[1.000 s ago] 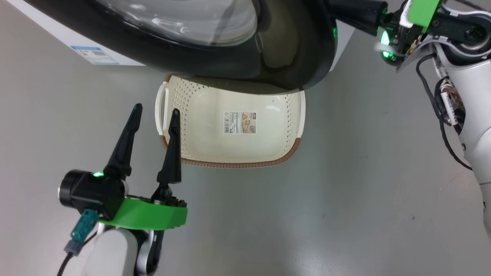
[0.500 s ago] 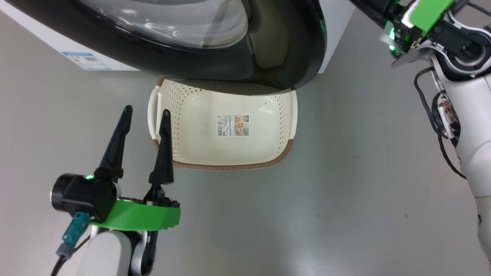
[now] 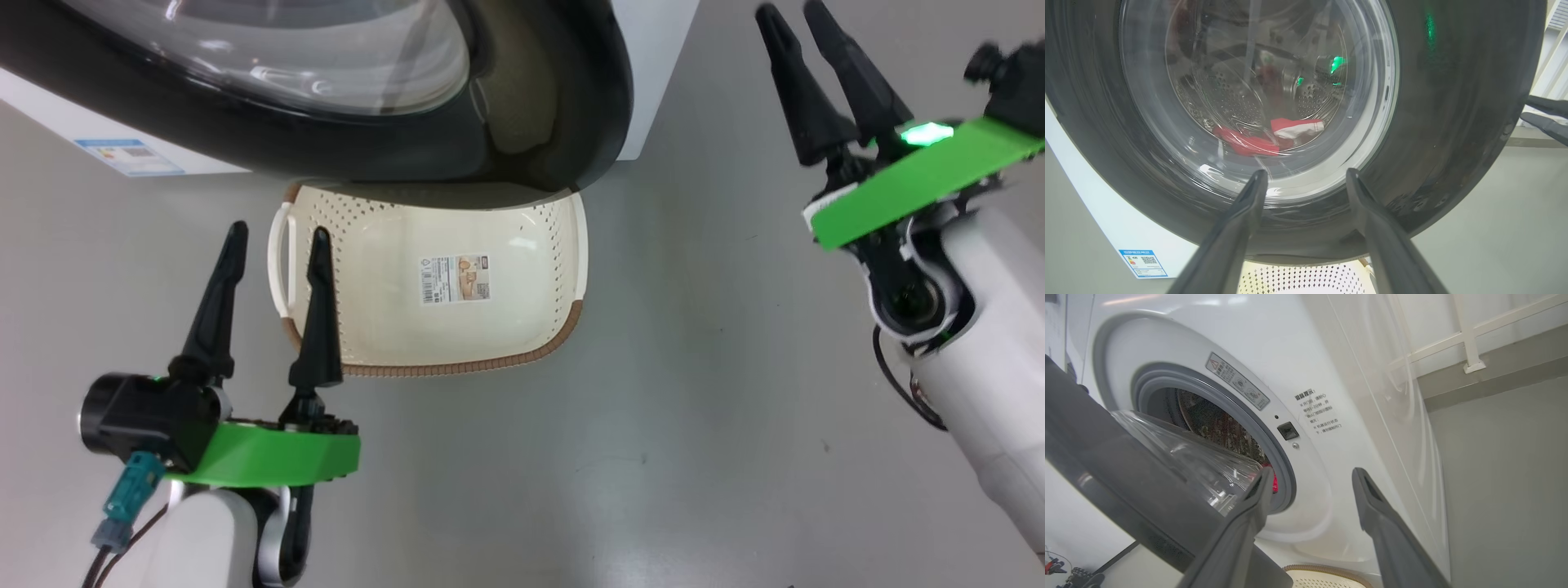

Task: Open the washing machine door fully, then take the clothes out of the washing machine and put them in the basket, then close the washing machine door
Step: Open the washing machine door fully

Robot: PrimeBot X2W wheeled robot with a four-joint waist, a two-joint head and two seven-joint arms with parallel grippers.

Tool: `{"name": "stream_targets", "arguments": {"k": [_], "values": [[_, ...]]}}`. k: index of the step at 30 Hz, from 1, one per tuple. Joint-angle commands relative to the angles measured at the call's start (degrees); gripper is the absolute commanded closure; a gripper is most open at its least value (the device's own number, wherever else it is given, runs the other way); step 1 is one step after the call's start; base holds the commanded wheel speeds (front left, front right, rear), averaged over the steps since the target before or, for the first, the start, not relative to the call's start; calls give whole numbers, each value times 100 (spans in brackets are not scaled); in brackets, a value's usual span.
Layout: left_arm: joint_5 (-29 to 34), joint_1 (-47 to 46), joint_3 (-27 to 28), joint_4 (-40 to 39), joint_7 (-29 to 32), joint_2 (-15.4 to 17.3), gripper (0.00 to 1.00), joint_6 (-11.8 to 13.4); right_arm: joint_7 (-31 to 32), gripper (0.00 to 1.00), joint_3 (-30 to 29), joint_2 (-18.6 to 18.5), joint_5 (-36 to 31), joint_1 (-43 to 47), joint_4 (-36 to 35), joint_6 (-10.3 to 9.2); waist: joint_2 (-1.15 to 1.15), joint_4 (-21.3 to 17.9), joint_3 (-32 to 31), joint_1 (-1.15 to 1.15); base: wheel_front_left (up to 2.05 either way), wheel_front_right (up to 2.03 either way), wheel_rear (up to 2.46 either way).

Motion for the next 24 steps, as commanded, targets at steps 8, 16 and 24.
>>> {"name": "stream_targets", "arguments": {"k": [8, 16, 24], "values": [[-25, 161, 229, -190, -29, 104, 0, 24, -342, 0, -754, 365, -2201, 638, 113, 2, 0, -118, -87, 0, 0, 0, 0], [-40, 171, 197, -296, -29, 104, 0, 79, -344, 0, -1743, 859, -3935, 1655, -1074, 2, 0, -31, -111, 0, 0, 0, 0], [-61, 200, 207, -383, -29, 104, 0, 115, -344, 0, -2064, 1074, -4469, 2424, -1845, 2, 0, -21, -116, 0, 0, 0, 0]]}}
